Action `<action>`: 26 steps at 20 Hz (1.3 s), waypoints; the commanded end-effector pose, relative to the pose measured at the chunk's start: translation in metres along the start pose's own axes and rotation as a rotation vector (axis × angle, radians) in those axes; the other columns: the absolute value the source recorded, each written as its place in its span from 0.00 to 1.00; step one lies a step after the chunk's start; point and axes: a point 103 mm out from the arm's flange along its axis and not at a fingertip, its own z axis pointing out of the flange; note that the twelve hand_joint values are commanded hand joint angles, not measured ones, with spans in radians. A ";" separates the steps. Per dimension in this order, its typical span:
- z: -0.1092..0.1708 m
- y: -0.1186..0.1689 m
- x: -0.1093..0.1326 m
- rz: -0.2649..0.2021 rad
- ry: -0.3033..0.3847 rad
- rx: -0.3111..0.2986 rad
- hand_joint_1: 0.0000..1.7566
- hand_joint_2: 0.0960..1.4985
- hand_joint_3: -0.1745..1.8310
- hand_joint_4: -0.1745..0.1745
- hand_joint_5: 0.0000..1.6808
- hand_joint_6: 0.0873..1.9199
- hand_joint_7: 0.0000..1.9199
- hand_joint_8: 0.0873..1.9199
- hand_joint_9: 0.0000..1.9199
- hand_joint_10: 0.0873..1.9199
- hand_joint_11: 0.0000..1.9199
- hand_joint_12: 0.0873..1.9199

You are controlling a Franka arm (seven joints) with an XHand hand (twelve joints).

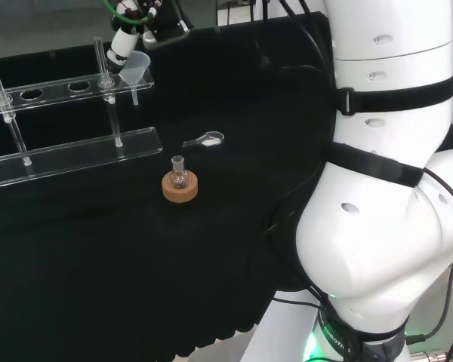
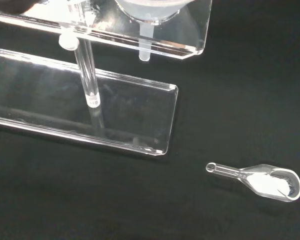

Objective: Pick up the funnel from the transparent funnel stand.

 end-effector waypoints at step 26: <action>0.025 0.041 -0.001 0.043 -0.081 0.089 0.37 0.39 0.30 0.44 0.03 0.00 0.00 0.25 0.10 0.42 0.15 0.76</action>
